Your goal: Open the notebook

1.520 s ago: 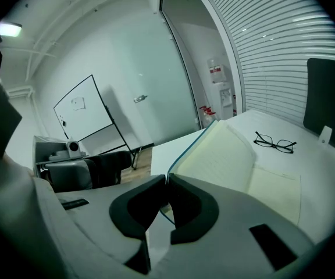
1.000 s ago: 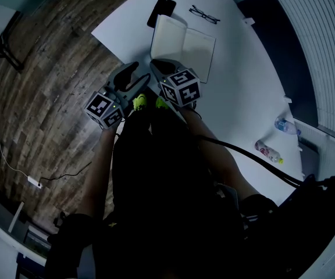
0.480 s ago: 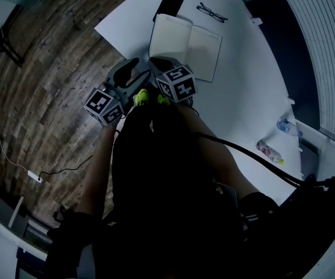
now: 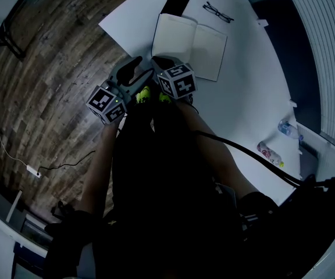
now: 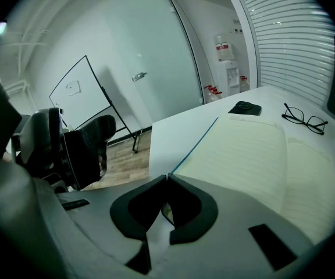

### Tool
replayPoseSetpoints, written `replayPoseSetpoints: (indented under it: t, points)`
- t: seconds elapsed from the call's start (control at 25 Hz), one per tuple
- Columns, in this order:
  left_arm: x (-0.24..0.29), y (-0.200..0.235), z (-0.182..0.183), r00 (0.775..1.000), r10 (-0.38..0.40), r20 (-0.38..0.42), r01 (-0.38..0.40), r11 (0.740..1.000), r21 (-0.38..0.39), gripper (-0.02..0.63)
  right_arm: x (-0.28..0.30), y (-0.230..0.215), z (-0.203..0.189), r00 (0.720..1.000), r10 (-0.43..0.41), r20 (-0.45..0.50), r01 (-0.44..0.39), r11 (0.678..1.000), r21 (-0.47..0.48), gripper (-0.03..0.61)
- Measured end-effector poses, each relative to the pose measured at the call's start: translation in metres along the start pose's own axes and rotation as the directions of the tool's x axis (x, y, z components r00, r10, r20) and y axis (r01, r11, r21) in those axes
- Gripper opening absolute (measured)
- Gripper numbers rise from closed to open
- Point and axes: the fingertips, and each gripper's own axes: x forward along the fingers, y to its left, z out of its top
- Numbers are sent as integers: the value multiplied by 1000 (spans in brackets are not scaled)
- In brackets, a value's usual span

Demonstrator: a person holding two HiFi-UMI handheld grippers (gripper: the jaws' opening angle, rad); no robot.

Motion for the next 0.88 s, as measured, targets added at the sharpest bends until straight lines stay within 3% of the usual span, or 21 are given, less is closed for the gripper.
replayPoseSetpoints:
  t: [0.88]
  points:
    - [-9, 2, 0, 1000, 20, 9, -20, 1000, 3, 219, 12, -8, -17, 1000, -4, -24, 5, 1000, 30, 15]
